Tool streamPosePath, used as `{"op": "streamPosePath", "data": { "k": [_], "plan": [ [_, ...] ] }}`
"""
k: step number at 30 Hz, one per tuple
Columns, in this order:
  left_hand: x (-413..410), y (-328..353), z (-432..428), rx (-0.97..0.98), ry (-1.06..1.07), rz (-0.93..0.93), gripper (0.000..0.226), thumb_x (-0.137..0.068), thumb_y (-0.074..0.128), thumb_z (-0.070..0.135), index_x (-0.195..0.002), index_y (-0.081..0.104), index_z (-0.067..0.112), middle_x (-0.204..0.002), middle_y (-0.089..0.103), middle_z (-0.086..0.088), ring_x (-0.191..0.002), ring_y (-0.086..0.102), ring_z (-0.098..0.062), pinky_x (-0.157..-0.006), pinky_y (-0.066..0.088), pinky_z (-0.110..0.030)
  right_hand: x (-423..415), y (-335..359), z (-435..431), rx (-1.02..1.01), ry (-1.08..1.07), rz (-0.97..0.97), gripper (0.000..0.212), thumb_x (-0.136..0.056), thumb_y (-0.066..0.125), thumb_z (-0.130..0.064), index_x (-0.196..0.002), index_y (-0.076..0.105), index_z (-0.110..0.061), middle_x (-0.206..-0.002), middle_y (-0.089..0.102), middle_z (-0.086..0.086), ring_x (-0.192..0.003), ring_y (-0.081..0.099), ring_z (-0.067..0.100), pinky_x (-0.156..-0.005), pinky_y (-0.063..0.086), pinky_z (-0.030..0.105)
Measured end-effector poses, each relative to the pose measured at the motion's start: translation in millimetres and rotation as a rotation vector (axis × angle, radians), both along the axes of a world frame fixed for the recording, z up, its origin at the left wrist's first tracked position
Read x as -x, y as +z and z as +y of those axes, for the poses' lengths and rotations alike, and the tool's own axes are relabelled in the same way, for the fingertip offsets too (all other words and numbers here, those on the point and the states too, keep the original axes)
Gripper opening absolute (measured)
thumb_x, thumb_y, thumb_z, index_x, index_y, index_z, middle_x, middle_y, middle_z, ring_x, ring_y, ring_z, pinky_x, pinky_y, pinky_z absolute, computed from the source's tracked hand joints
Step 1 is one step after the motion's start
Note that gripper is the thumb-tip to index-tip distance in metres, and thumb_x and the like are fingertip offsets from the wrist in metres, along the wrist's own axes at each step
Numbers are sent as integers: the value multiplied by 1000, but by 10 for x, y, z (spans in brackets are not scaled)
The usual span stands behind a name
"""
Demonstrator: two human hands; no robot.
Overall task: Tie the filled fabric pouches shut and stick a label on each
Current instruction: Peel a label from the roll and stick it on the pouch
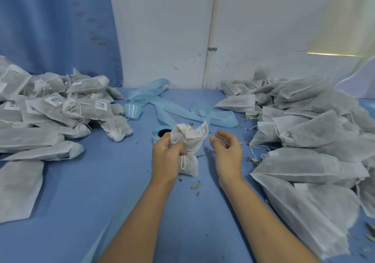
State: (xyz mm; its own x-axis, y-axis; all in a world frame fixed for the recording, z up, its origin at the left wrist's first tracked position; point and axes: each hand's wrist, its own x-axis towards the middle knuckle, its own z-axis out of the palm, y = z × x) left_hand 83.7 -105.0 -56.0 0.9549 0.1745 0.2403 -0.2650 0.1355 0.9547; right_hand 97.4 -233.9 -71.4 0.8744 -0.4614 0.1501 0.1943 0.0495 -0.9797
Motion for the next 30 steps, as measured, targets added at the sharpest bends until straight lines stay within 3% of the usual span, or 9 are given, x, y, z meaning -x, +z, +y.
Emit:
{"op": "streamPosePath", "data": {
  "k": [3,6,11,17,21,26,30],
  "plan": [
    [-1,0,4,-18,1,10,30,-70,49,-12,-55,37,12,-53,36,6,-55,34,-10,-47,31,-14,10,-14,9,137,142,-11,36,-91,59,-4,-125,59,-19,-120,62,-11,-112,55,-3,-91,44,10],
    [10,5,-3,-17,-34,17,13,-58,49,4,-57,38,11,-57,37,2,-59,34,-14,-50,30,-20,8,-6,35,124,247,-14,41,-93,56,-1,-133,55,-12,-127,61,-4,-118,56,5,-100,45,21],
    [19,10,-8,-15,-43,15,8,-56,47,7,-58,41,11,-56,40,6,-60,36,-12,-52,32,-20,18,-11,57,49,277,-43,17,-95,56,-11,-108,65,-17,-98,73,-10,-100,66,7,-89,51,21],
    [-1,-18,-7,-41,-31,4,23,-68,49,-6,-58,41,13,-54,40,10,-58,36,-10,-52,32,-19,8,-8,56,33,186,-77,9,-97,55,-20,-97,64,-19,-76,69,-13,-78,63,5,-80,51,23],
    [-6,-15,-10,-40,-30,-8,10,-57,47,8,-56,38,14,-52,38,13,-54,34,-7,-47,31,-14,19,15,44,0,138,-93,12,-99,52,-18,-94,63,-18,-78,67,-4,-76,61,9,-77,52,24],
    [-24,-45,-4,-35,26,-4,27,-66,50,0,-53,36,19,-49,35,16,-49,32,-4,-46,29,-12,12,18,8,-62,-8,-95,14,-98,53,-16,-89,63,-21,-87,68,-9,-84,64,7,-73,51,19],
    [-73,-74,3,-23,102,52,25,-76,53,-5,-62,46,14,-57,45,12,-58,40,-8,-55,34,-20,-7,23,-47,-170,-116,-85,15,-98,54,-16,-87,63,-21,-66,58,-12,-55,52,-3,-57,46,13]
  ]
}}
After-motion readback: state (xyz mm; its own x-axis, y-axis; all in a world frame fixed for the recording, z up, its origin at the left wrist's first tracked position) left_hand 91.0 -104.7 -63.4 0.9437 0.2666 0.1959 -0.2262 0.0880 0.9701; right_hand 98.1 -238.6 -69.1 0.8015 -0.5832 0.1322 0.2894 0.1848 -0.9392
